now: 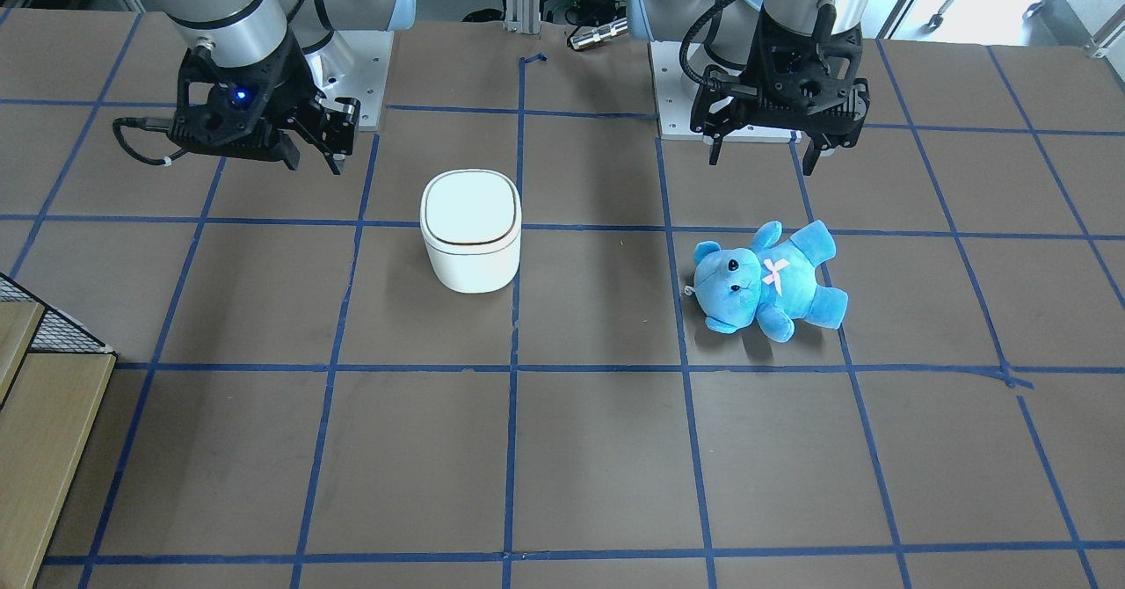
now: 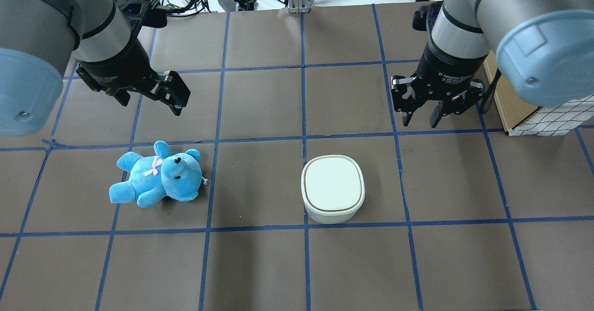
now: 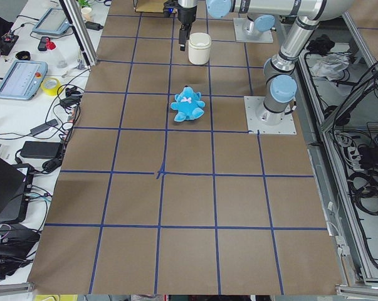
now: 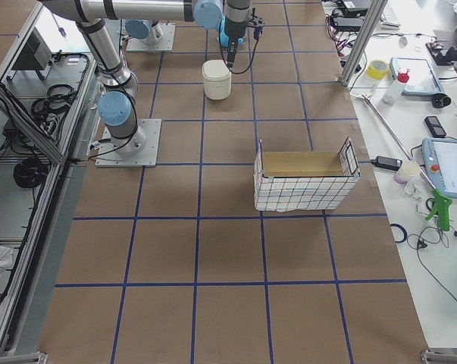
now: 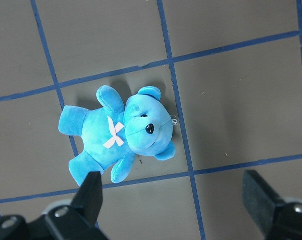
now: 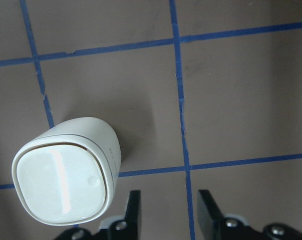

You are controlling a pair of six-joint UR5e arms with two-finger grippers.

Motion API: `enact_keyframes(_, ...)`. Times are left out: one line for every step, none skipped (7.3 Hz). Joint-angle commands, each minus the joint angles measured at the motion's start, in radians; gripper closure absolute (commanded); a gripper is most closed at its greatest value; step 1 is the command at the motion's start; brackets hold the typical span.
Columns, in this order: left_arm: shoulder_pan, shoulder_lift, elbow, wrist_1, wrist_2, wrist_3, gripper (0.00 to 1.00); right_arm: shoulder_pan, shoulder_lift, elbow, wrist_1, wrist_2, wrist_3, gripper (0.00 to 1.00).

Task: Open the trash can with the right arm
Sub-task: 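Move the right gripper down and over the white trash can lid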

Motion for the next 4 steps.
enact_keyframes(0.0,0.0,0.0,0.0,0.0,0.0,0.0,0.025,0.011,0.05,-0.011,0.053,0.018,1.0)
enact_keyframes(0.0,0.0,0.0,0.0,0.0,0.0,0.0,0.037,0.011,0.072,-0.033,0.055,0.019,1.0)
enact_keyframes(0.0,0.0,0.0,0.0,0.0,0.0,0.0,0.063,0.017,0.102,-0.089,0.055,0.054,1.0)
enact_keyframes(0.0,0.0,0.0,0.0,0.0,0.0,0.0,0.083,0.025,0.135,-0.14,0.056,0.068,1.0)
